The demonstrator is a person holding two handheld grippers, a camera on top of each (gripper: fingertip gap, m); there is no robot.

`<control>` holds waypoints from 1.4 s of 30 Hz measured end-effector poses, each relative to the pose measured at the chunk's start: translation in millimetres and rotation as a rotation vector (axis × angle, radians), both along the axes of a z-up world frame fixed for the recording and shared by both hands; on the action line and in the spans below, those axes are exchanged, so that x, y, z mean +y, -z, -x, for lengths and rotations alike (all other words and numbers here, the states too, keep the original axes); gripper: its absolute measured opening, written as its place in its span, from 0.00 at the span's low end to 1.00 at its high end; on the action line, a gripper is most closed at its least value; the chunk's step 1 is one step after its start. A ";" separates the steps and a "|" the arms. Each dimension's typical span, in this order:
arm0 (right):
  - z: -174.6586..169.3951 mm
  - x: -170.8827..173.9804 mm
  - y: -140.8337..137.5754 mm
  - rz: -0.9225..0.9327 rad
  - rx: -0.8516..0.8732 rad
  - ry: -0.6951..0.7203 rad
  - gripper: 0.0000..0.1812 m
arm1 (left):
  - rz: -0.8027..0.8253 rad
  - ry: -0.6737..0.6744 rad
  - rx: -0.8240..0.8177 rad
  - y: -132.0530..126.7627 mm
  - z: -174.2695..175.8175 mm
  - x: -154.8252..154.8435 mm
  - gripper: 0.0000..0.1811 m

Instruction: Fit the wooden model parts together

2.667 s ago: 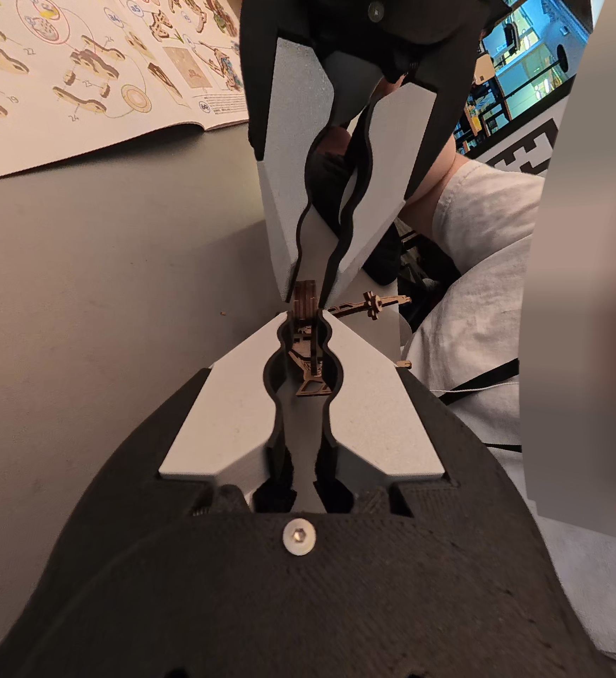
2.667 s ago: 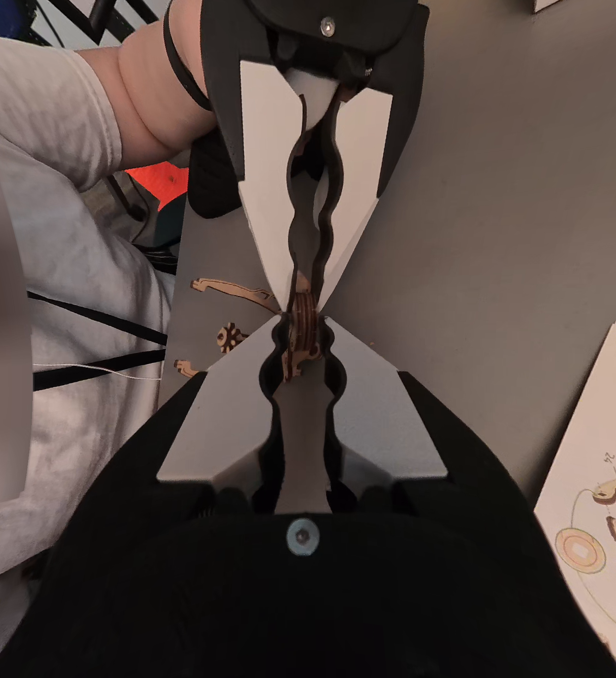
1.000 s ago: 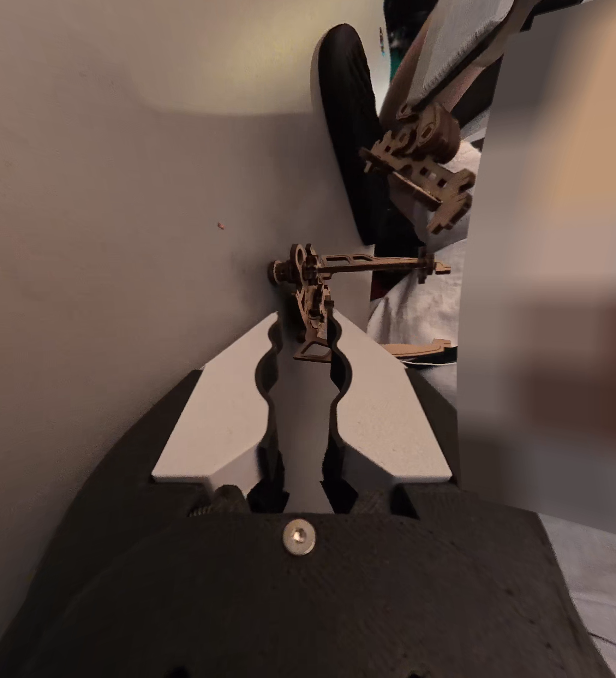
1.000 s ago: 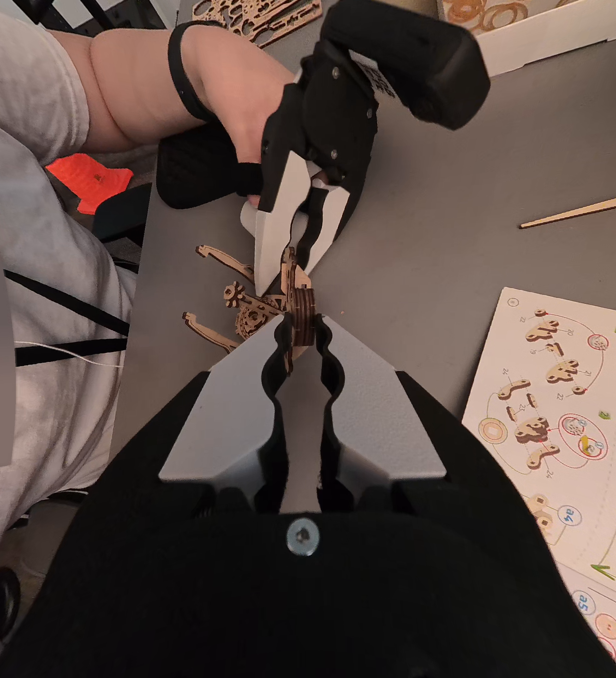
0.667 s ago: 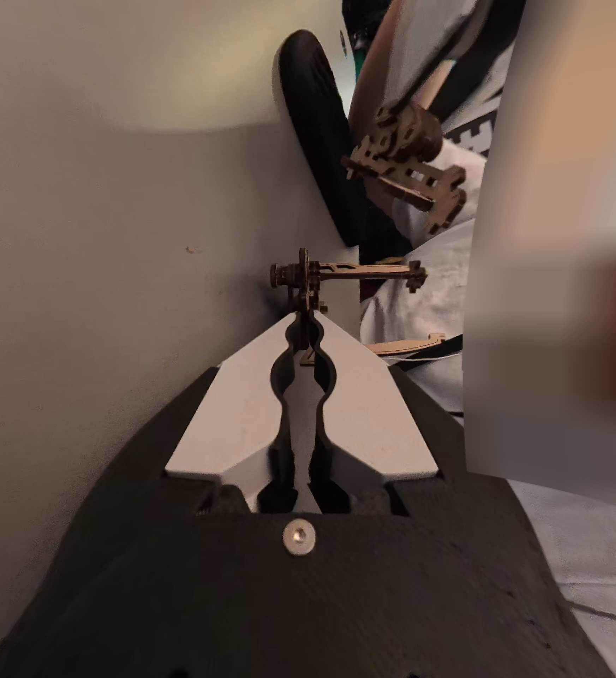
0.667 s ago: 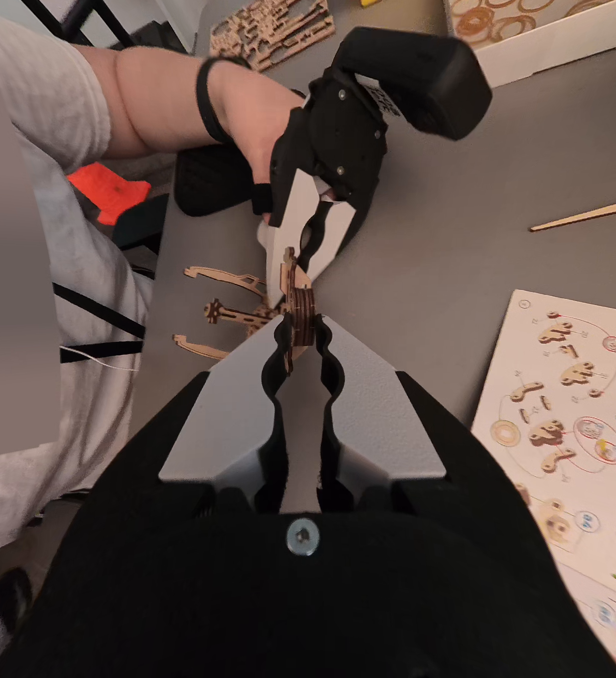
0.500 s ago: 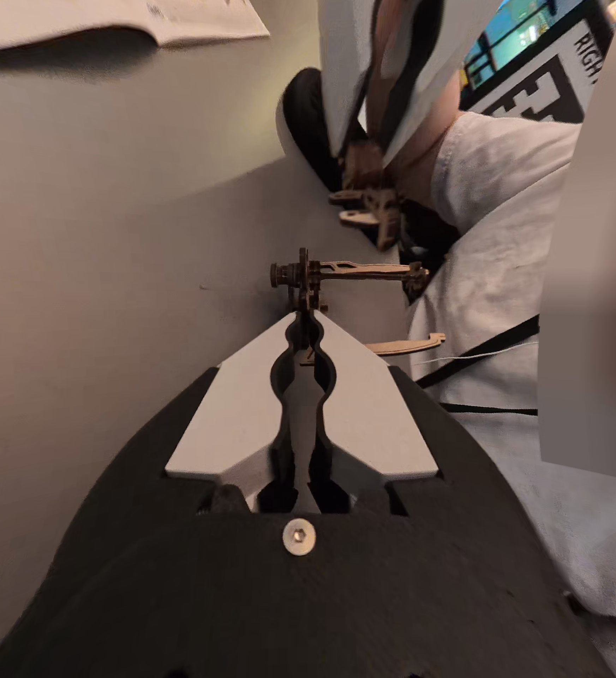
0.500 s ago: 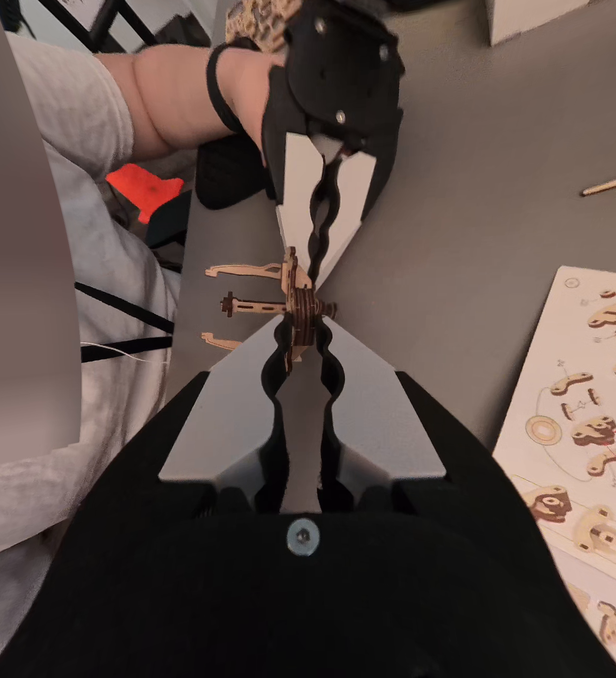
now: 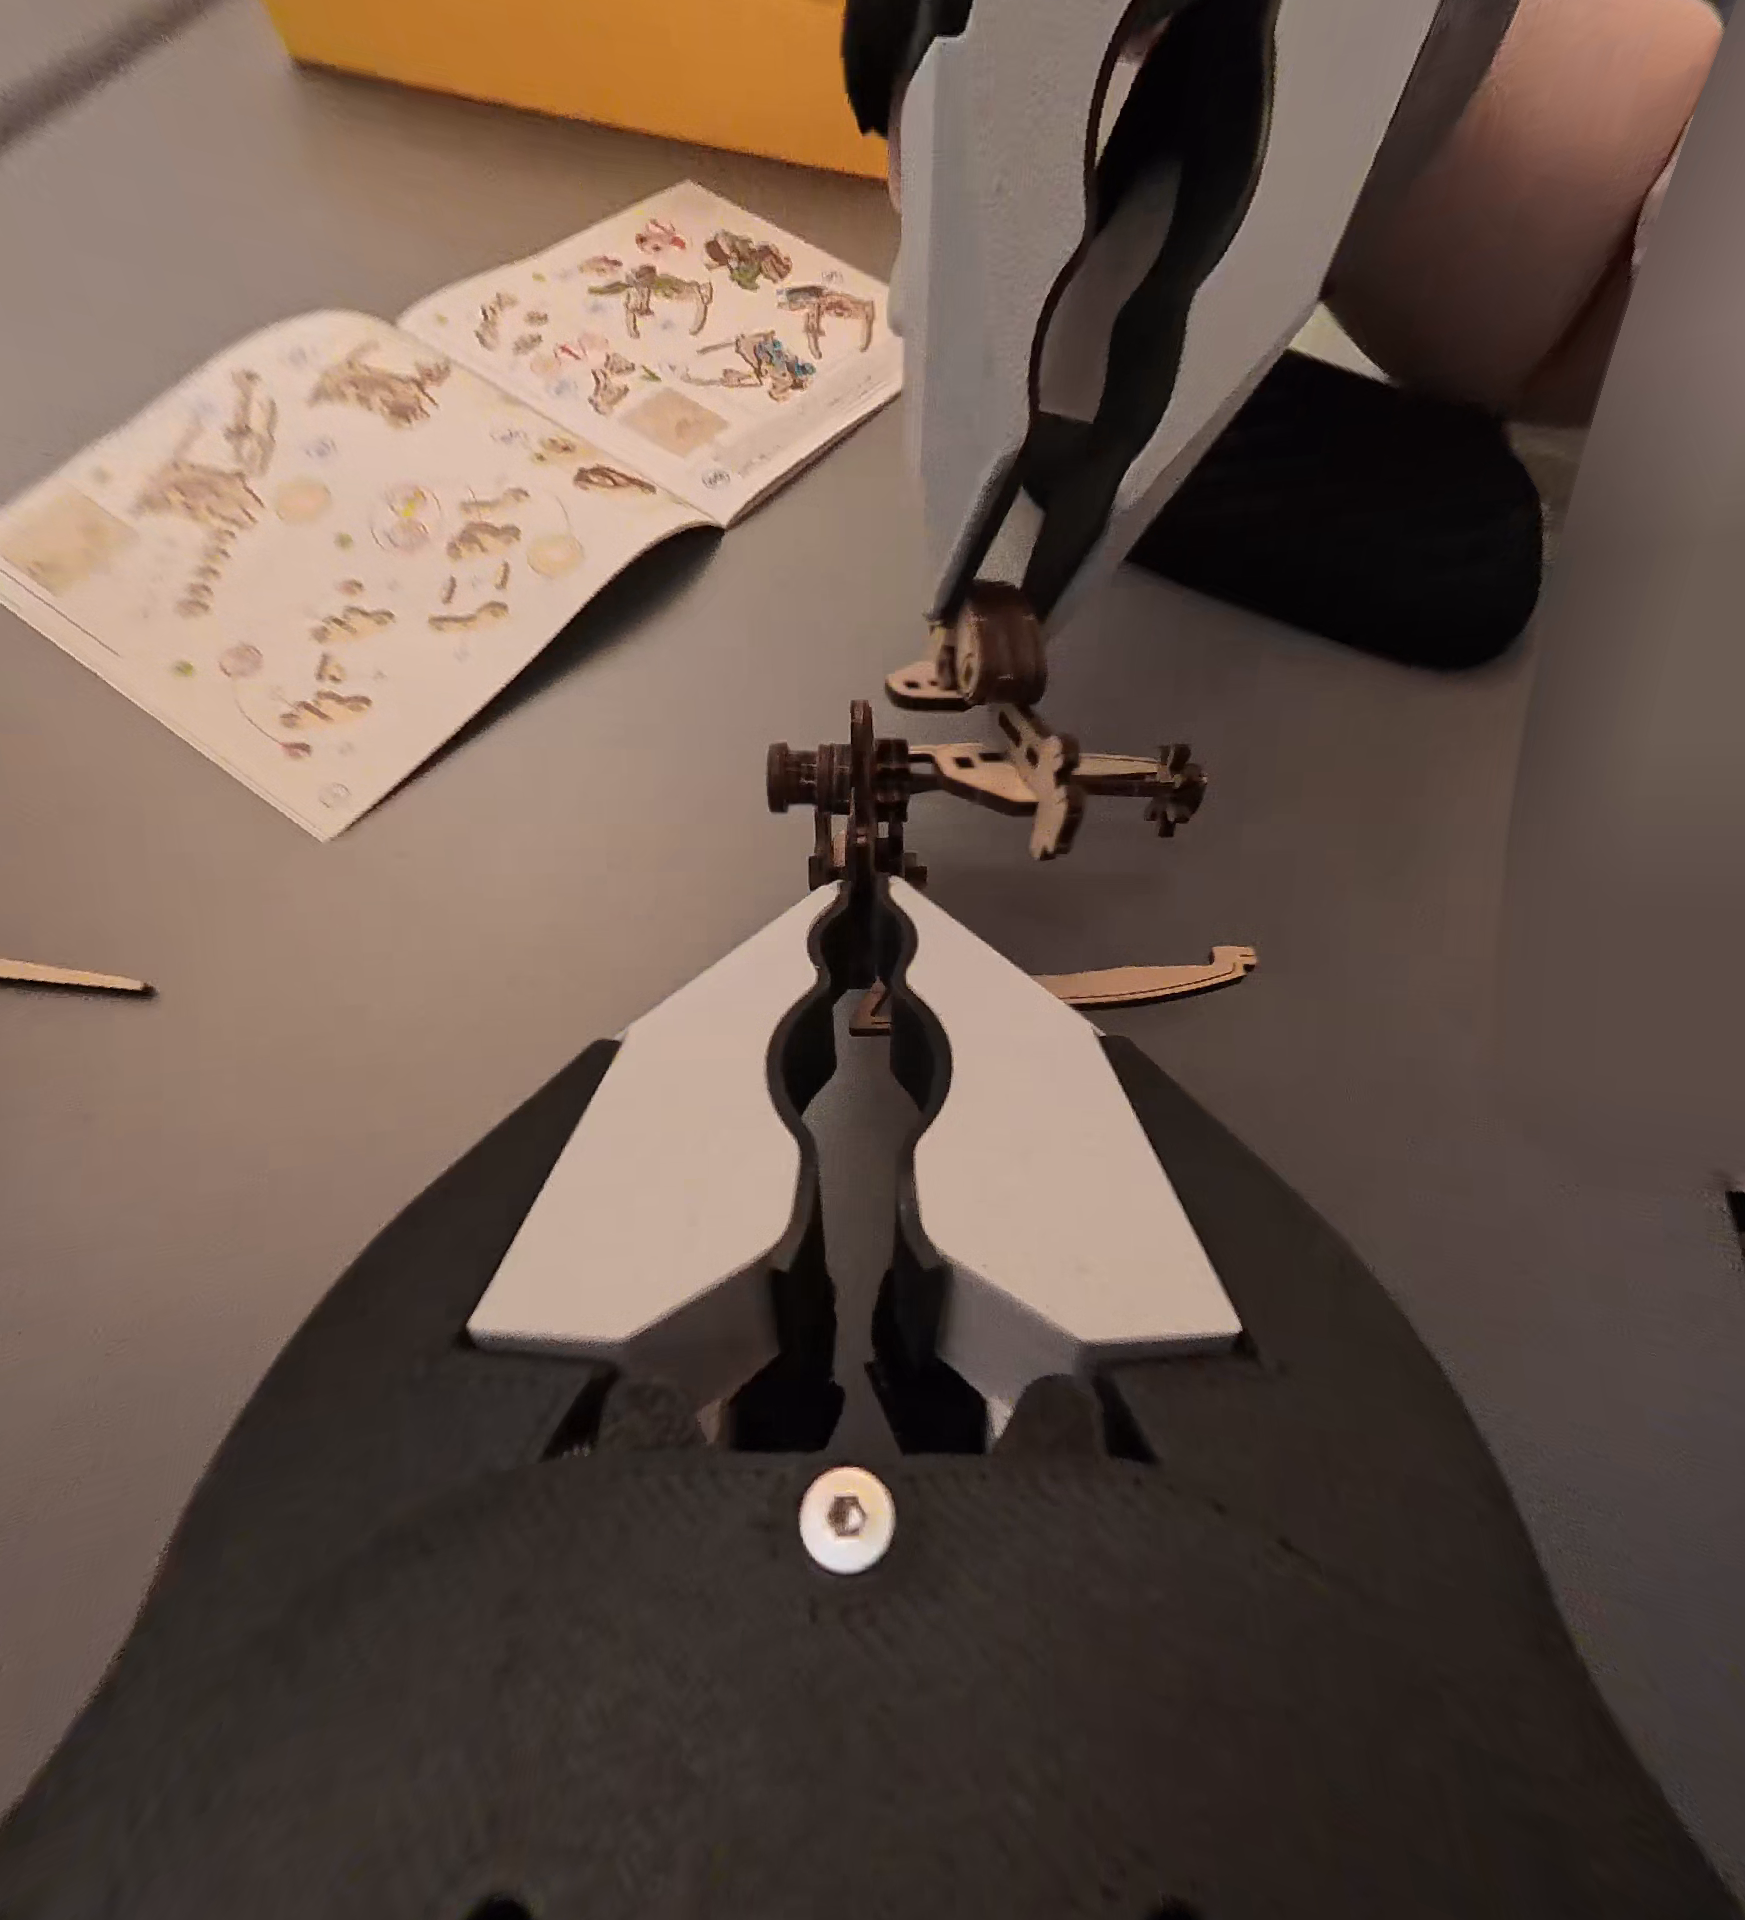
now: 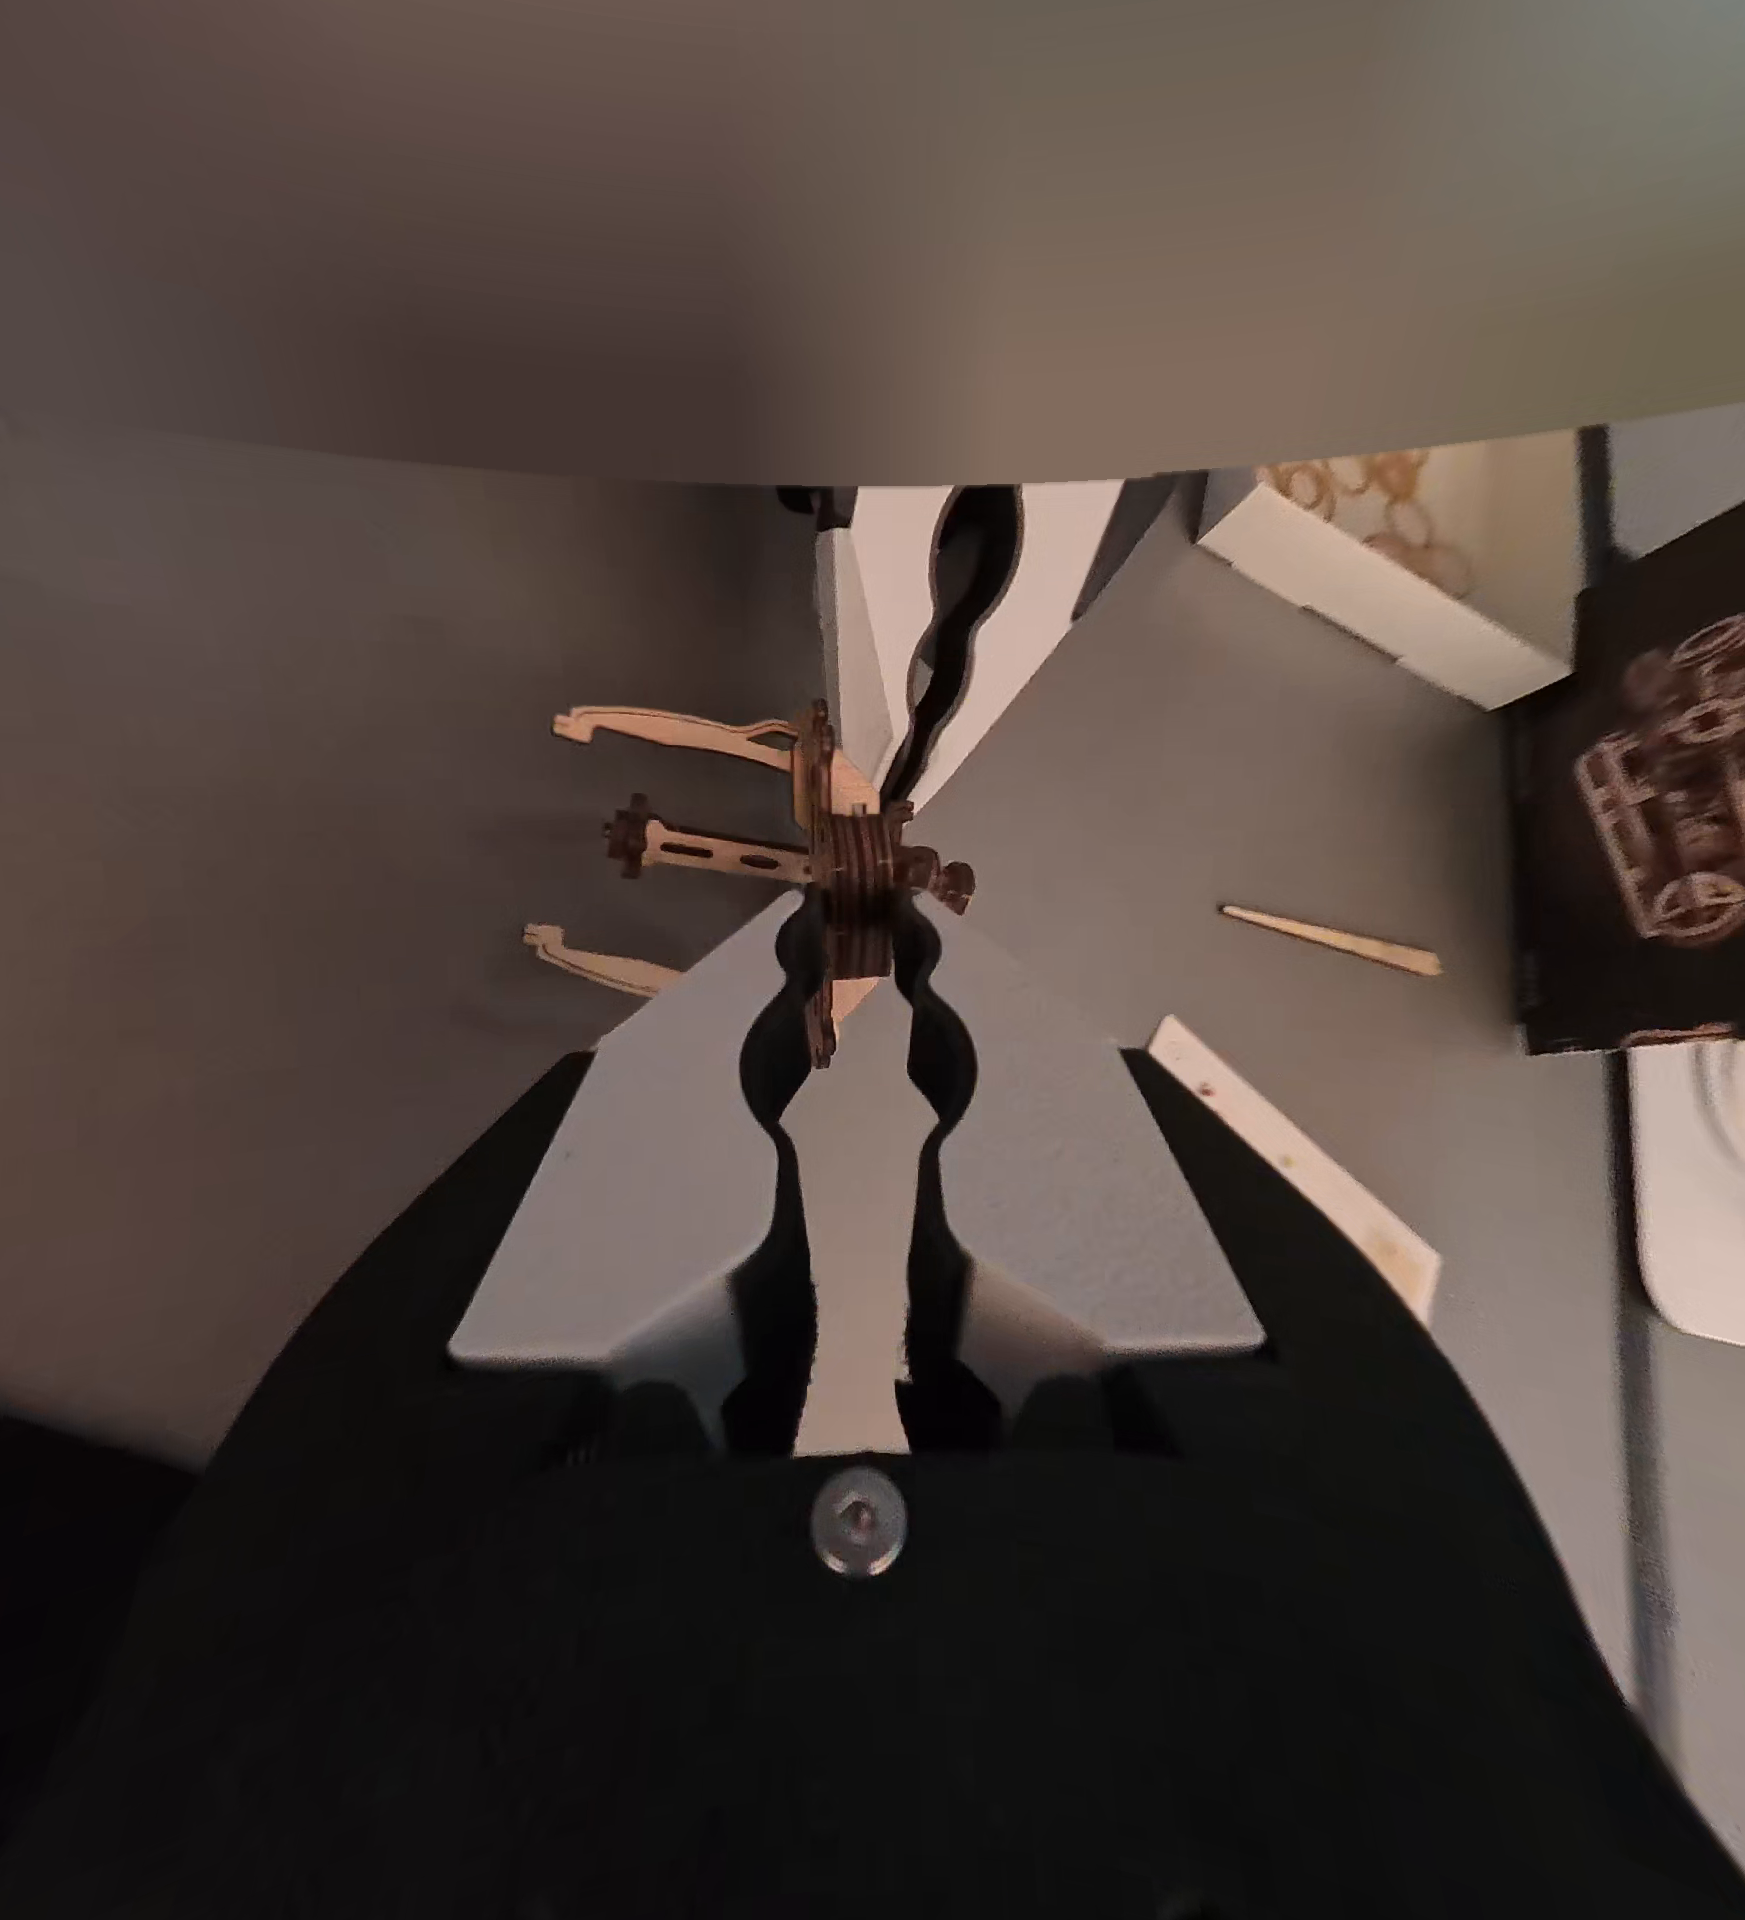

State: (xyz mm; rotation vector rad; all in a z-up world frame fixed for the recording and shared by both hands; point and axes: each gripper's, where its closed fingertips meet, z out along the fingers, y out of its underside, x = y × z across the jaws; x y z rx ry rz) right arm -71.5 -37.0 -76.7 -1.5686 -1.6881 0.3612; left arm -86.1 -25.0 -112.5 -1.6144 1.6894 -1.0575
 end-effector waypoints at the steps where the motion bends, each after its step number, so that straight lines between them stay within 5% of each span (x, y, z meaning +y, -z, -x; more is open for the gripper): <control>1: 1.7 -0.4 -0.5 -0.034 0.000 -0.008 0.06 | -0.011 -0.001 -0.013 -1.6 -0.1 -0.1 0.00; 10: 7.3 -5.6 -2.1 -0.245 -0.056 -0.025 0.06 | -0.061 -0.004 -0.057 -6.9 1.5 -1.2 0.00; 32: 7.0 -0.1 -7.5 -0.419 -0.094 0.007 0.06 | -0.468 -0.069 -0.073 -12.3 -0.3 6.7 0.00; 42: 4.6 5.9 -5.5 -0.256 -0.008 0.049 0.06 | -0.442 -0.061 -0.073 -10.1 -1.3 5.5 0.00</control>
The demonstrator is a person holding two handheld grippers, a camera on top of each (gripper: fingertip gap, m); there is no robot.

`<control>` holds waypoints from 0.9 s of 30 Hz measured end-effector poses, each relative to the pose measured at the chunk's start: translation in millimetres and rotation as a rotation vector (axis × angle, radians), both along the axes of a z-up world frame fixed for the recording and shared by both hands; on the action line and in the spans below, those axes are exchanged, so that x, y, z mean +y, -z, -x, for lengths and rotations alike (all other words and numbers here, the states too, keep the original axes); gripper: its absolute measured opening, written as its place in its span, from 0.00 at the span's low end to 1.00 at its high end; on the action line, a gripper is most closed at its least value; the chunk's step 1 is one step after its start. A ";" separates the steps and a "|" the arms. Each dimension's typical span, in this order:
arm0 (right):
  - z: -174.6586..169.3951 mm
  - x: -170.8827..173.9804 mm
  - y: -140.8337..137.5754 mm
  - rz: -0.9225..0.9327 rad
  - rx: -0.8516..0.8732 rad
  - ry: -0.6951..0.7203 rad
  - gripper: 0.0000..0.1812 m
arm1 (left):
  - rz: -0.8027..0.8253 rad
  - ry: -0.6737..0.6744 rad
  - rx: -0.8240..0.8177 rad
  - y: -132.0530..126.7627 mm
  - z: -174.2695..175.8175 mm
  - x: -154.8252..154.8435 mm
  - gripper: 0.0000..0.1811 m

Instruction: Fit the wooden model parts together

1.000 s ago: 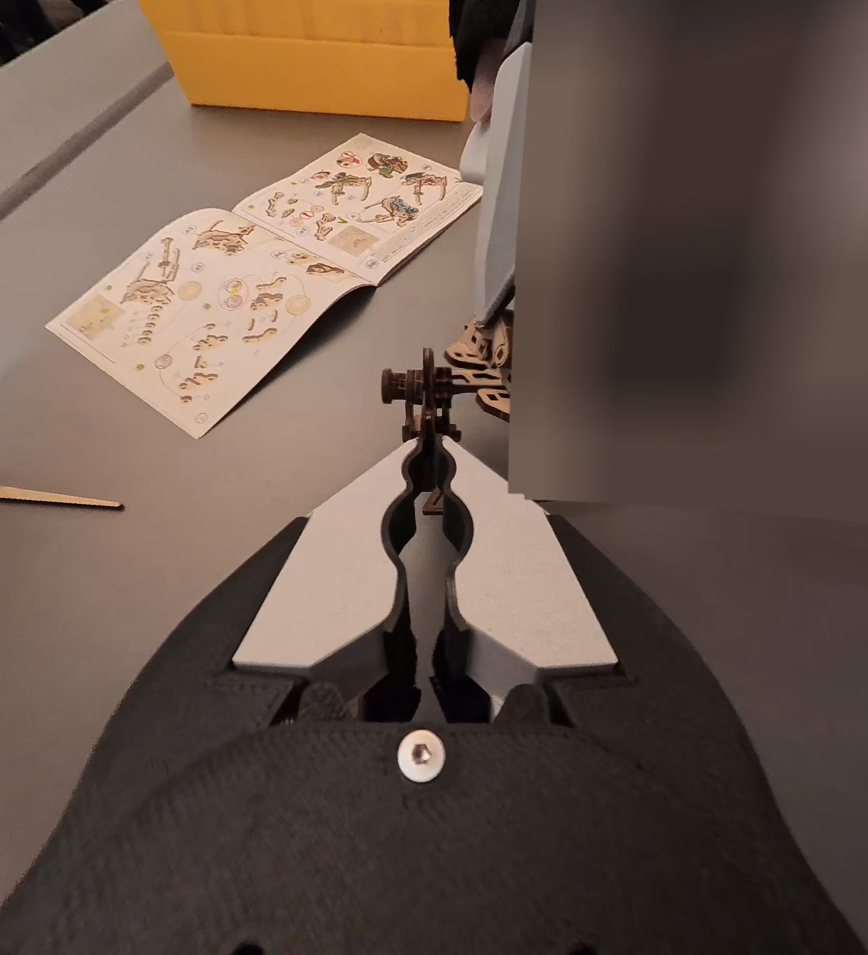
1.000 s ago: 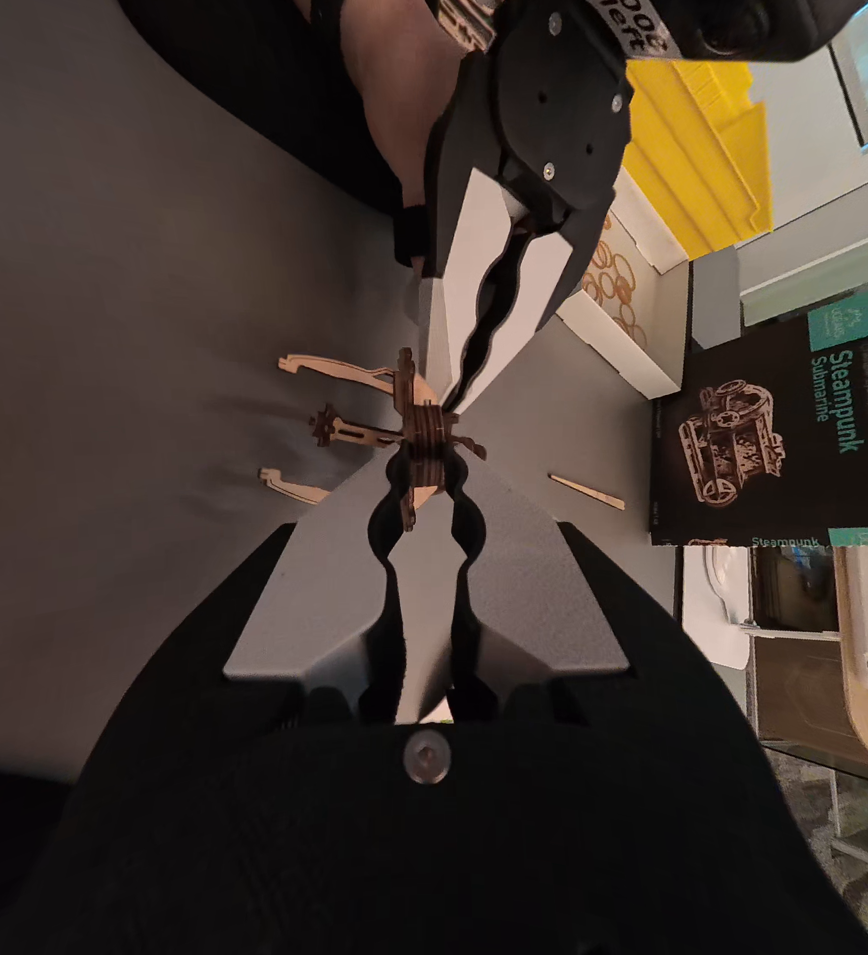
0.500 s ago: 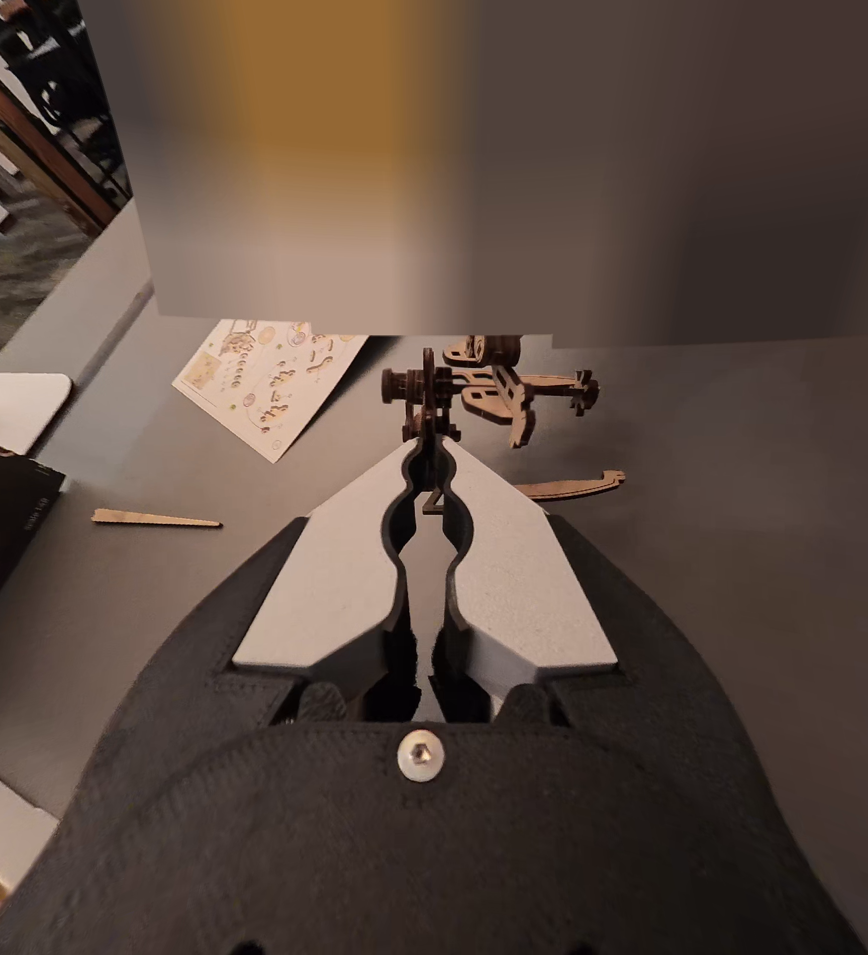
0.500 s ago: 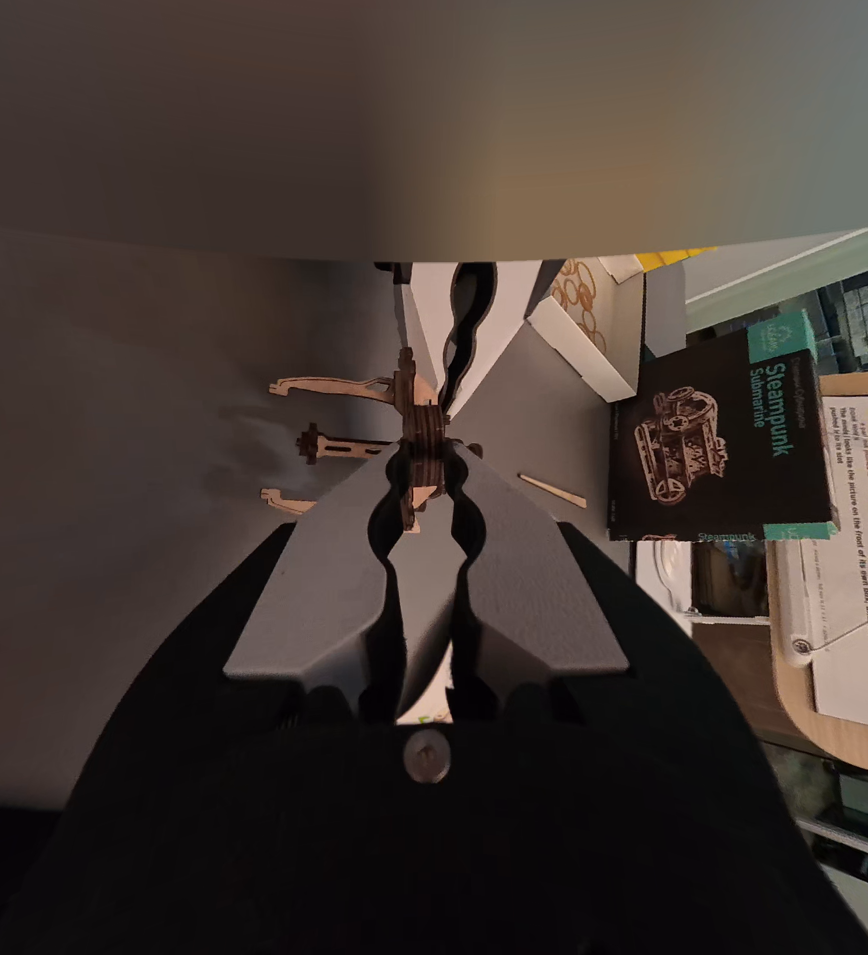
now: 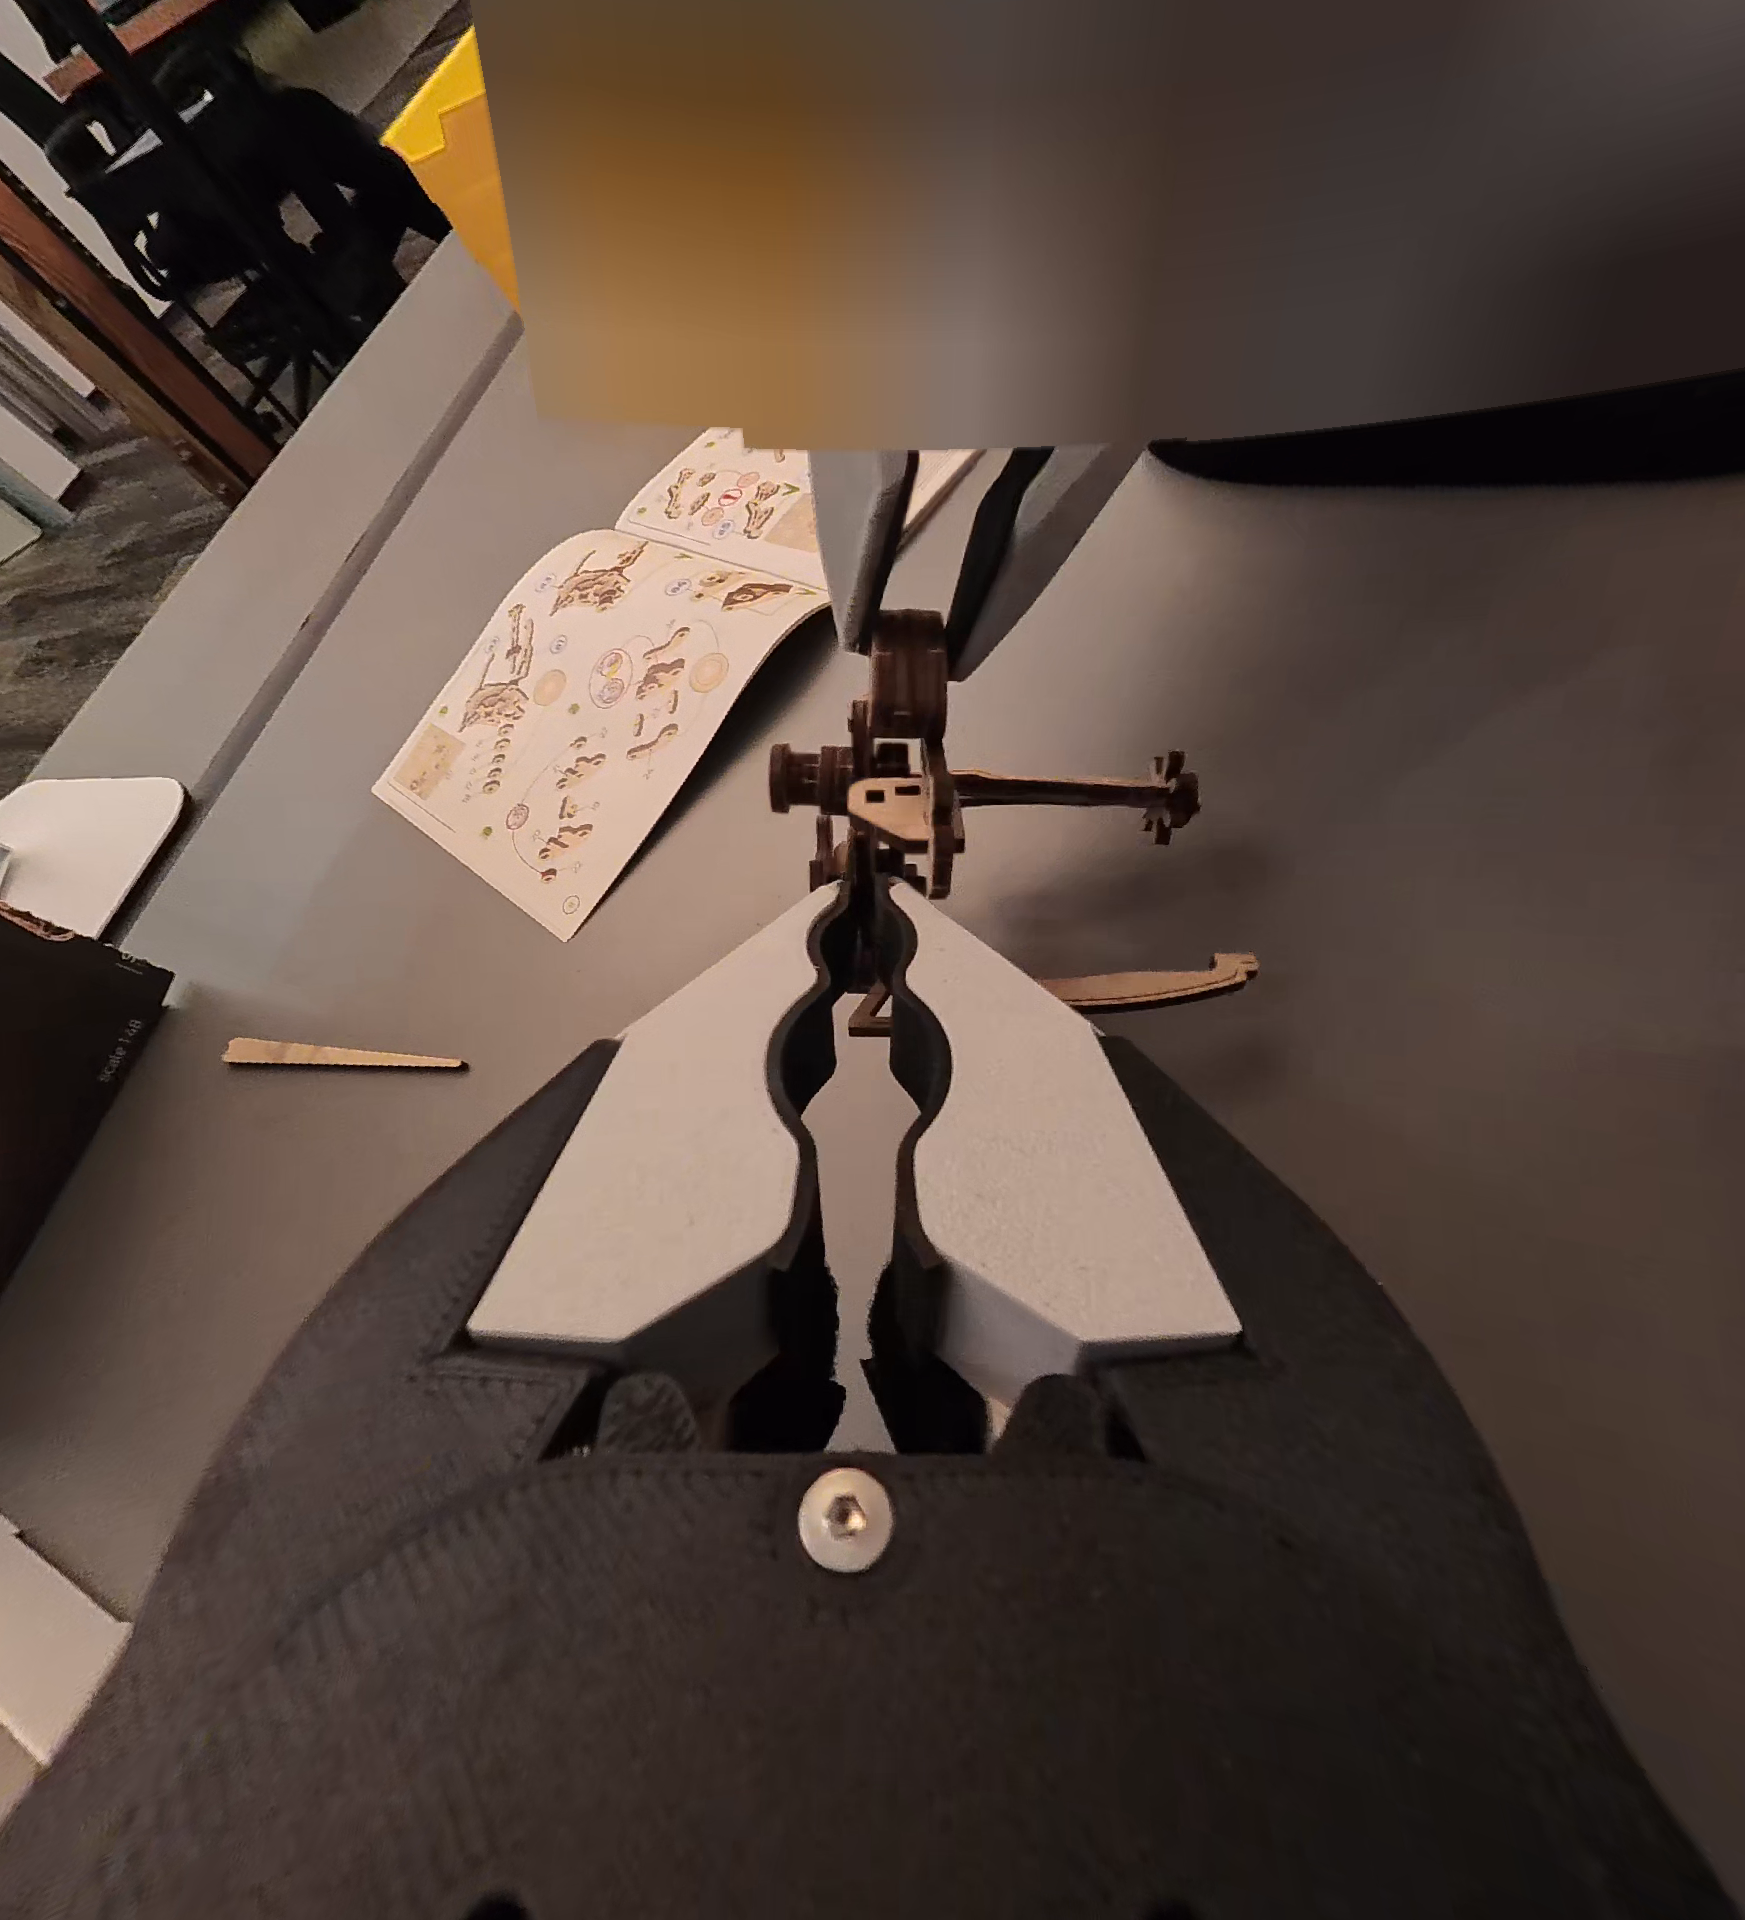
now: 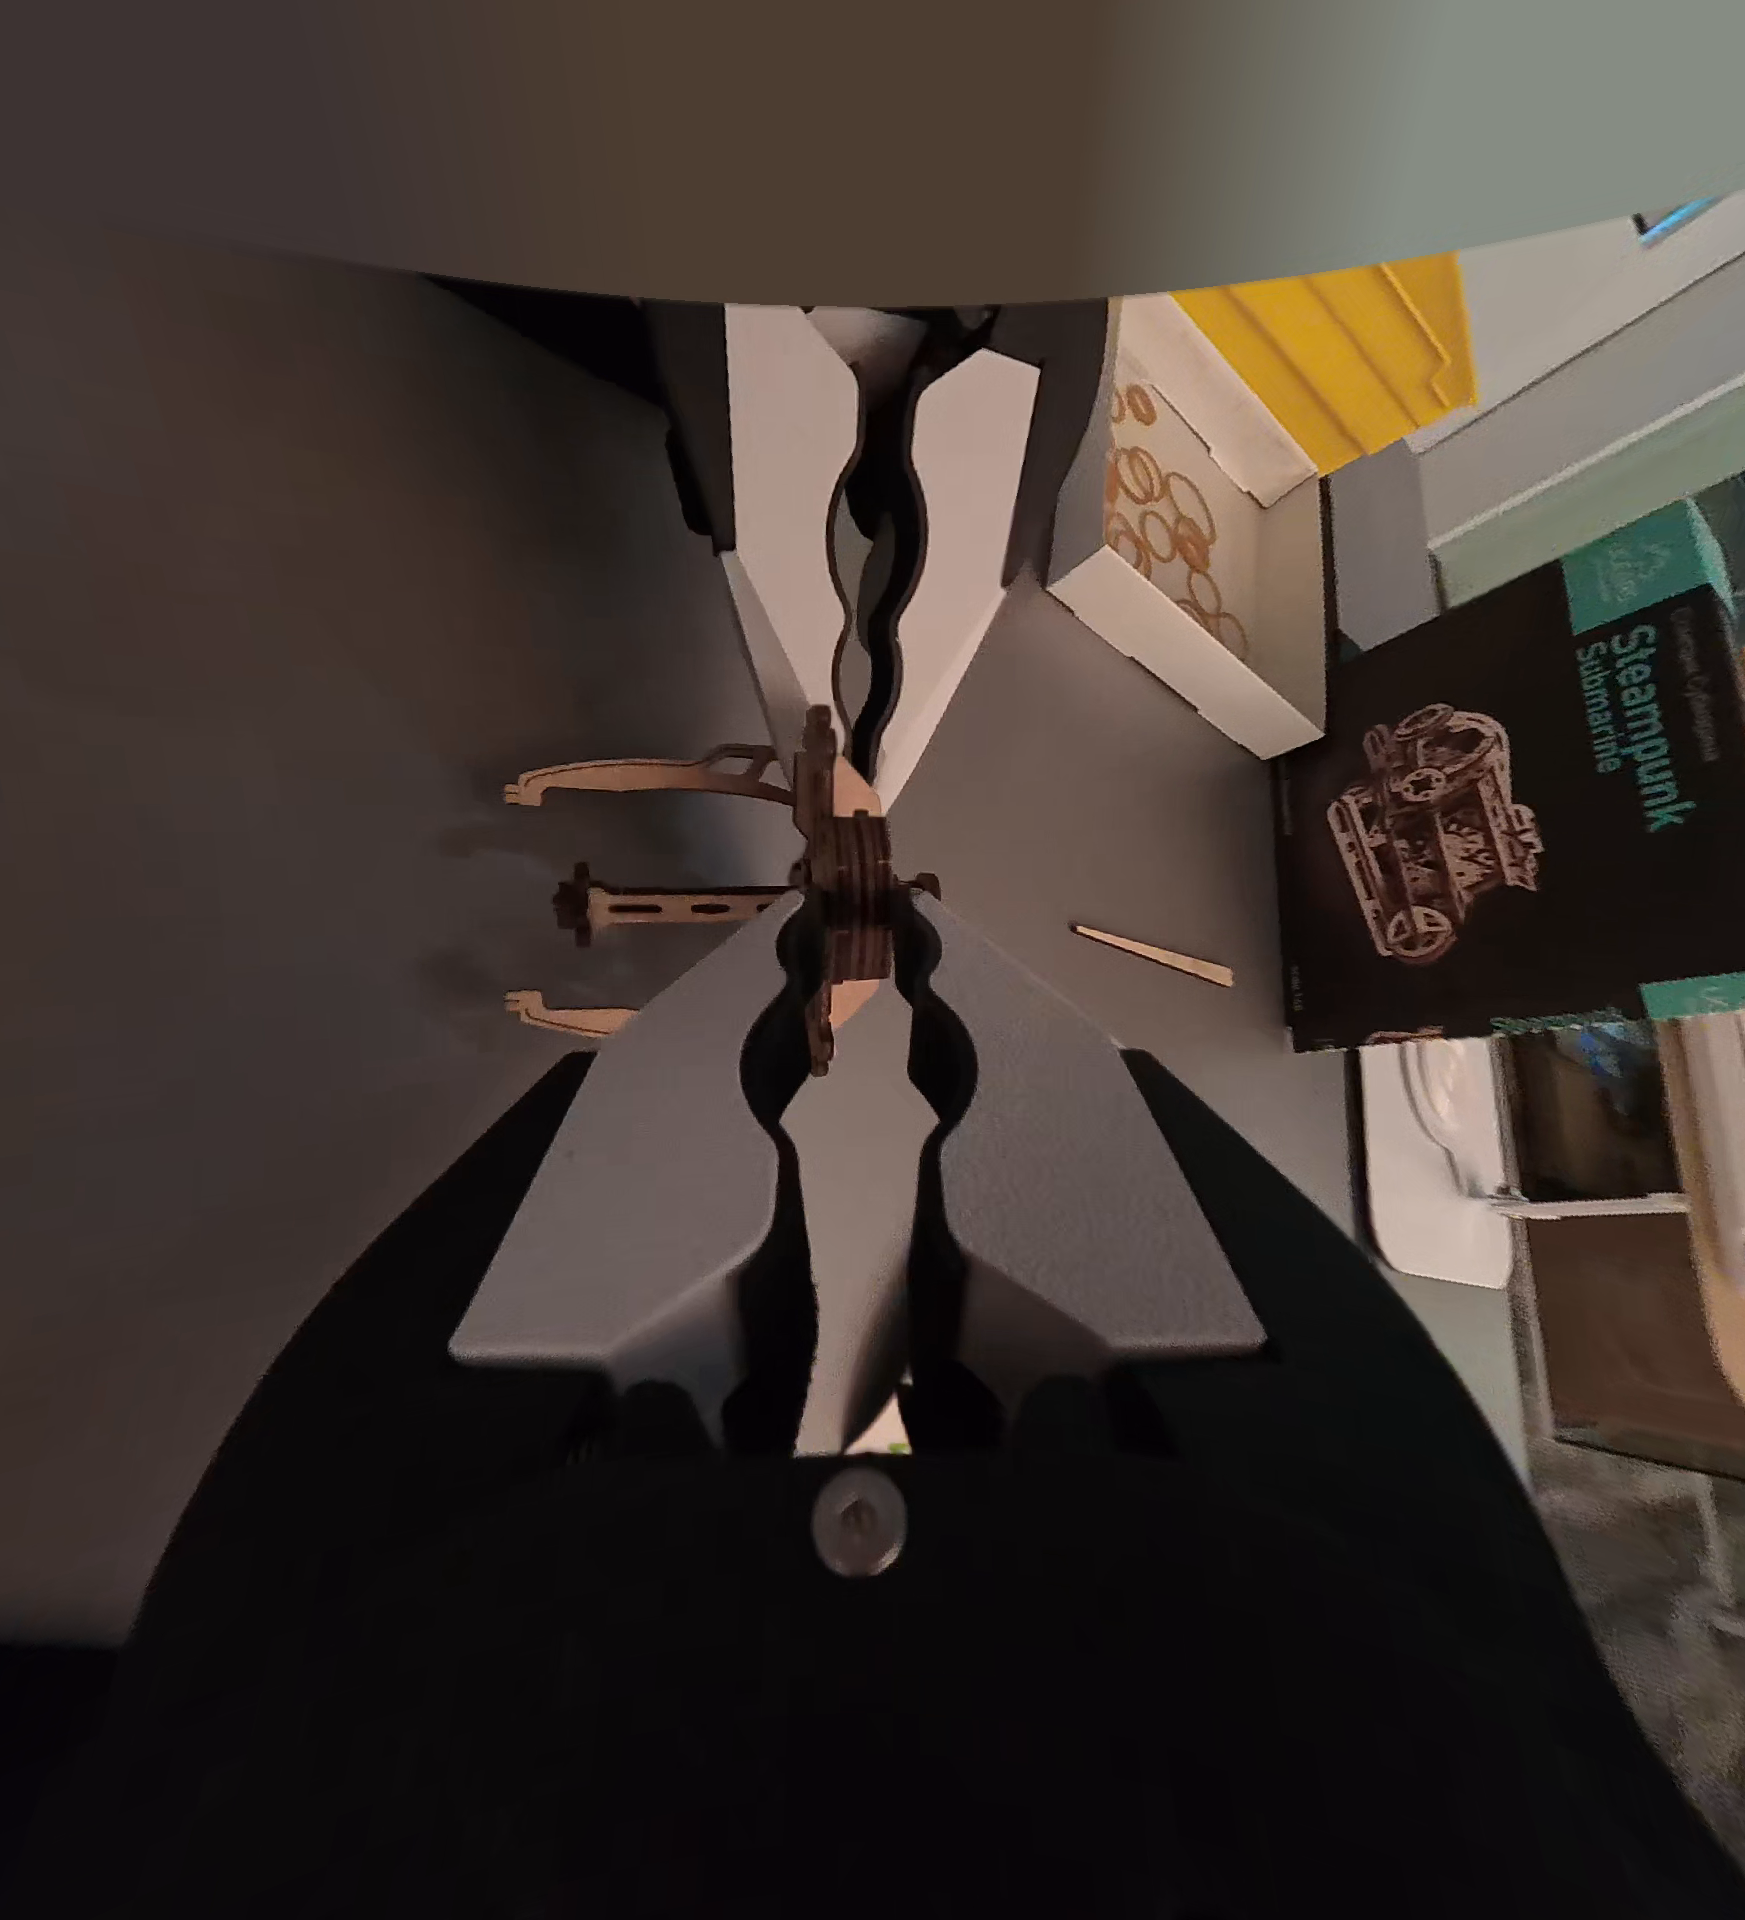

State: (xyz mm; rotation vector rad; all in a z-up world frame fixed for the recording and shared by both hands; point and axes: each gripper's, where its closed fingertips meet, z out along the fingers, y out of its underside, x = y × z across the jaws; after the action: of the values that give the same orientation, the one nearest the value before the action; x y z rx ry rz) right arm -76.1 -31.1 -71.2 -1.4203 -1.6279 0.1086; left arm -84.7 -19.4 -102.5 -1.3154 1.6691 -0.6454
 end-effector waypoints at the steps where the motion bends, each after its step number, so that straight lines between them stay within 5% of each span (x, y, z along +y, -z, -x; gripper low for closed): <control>1: 0.1 -0.6 -0.4 0.014 0.008 -0.008 0.06 | 0.004 0.003 -0.003 -0.6 -0.1 -0.4 0.00; 27: -1.0 -12.2 4.9 0.030 0.032 -0.102 0.06 | -0.082 0.097 -0.018 0.7 -0.5 -14.7 0.00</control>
State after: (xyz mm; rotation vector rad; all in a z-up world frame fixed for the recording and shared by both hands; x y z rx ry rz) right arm -75.1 -43.3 -76.1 -1.3510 -1.6788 0.2147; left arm -84.2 -34.1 -103.2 -1.1731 1.7351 -0.6368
